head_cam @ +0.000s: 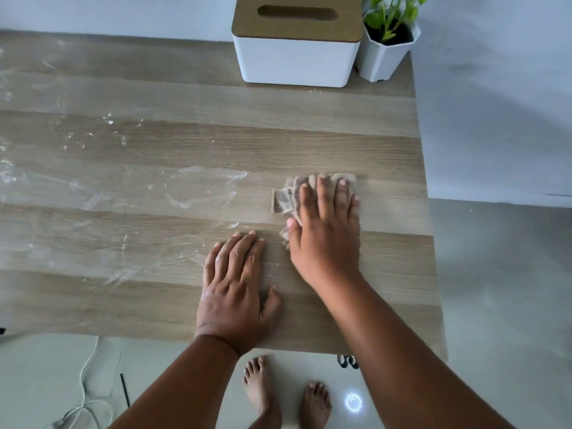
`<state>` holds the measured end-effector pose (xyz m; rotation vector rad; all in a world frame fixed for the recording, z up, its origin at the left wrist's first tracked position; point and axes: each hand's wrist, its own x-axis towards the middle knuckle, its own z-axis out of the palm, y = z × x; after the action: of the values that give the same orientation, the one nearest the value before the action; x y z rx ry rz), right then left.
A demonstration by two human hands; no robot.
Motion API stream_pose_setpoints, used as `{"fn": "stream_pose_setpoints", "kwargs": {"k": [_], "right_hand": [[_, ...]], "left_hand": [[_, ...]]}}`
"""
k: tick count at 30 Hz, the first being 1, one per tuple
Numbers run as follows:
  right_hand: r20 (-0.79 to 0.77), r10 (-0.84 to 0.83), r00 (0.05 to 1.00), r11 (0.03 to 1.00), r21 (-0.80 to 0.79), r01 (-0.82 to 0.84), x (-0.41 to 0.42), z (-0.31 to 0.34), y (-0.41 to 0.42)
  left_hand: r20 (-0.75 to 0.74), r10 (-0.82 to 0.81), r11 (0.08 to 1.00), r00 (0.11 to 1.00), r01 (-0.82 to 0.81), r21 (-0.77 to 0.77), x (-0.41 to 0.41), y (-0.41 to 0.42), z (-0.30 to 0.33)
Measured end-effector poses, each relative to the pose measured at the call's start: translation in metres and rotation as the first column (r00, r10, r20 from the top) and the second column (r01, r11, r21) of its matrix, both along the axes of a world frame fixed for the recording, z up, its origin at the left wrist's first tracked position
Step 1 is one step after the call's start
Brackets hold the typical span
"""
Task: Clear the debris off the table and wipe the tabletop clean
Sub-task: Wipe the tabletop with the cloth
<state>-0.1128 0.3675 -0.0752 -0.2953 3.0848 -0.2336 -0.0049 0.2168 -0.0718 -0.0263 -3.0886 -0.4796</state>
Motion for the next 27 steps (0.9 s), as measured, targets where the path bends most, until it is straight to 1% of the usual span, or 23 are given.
{"fn": "stream_pose_setpoints", "kwargs": {"k": [3, 6, 8, 10, 12, 15, 17, 21, 24, 27], "right_hand": [[-0.010, 0.108, 0.994, 0.994, -0.032, -0.109, 0.035, -0.004, 0.001], [-0.040, 0.233, 0.972, 0.971, -0.045, -0.235, 0.058, -0.008, 0.029], [-0.058, 0.250, 0.966, 0.966, -0.050, -0.253, 0.058, -0.009, 0.058], [-0.054, 0.174, 0.983, 0.984, -0.019, -0.175, 0.047, -0.009, 0.083], [-0.048, 0.049, 0.998, 0.999, 0.010, -0.049, 0.026, -0.008, 0.088], [0.009, -0.113, 0.994, 0.993, 0.023, 0.113, 0.003, -0.005, 0.054], [0.024, -0.125, 0.992, 0.992, 0.002, 0.125, 0.002, -0.004, 0.025], [-0.007, 0.049, 0.999, 0.998, -0.041, -0.049, 0.037, -0.006, -0.002], [-0.013, 0.139, 0.990, 0.988, -0.060, -0.139, 0.064, -0.008, 0.012], [-0.046, 0.180, 0.983, 0.981, -0.071, -0.183, 0.078, -0.011, 0.038]], "left_hand": [[-0.010, 0.007, 1.000, 1.000, -0.007, 0.008, -0.001, 0.001, 0.002], [-0.024, 0.000, 1.000, 1.000, 0.000, 0.002, -0.001, 0.001, 0.001], [-0.023, -0.003, 1.000, 1.000, 0.003, 0.000, -0.001, 0.001, 0.001], [-0.015, -0.002, 1.000, 1.000, 0.002, 0.005, 0.000, 0.002, 0.001], [-0.005, 0.000, 1.000, 1.000, 0.000, 0.004, -0.001, 0.002, 0.002], [0.006, -0.001, 1.000, 1.000, 0.001, 0.007, -0.001, 0.002, 0.002], [-0.003, -0.004, 1.000, 1.000, 0.004, 0.008, -0.001, 0.003, 0.003], [-0.035, -0.013, 1.000, 0.999, 0.013, 0.013, 0.000, 0.003, 0.002], [-0.041, -0.010, 1.000, 0.999, 0.010, 0.014, 0.000, 0.003, 0.002], [-0.046, -0.024, 1.000, 0.999, 0.025, 0.015, 0.000, 0.002, 0.002]]}}
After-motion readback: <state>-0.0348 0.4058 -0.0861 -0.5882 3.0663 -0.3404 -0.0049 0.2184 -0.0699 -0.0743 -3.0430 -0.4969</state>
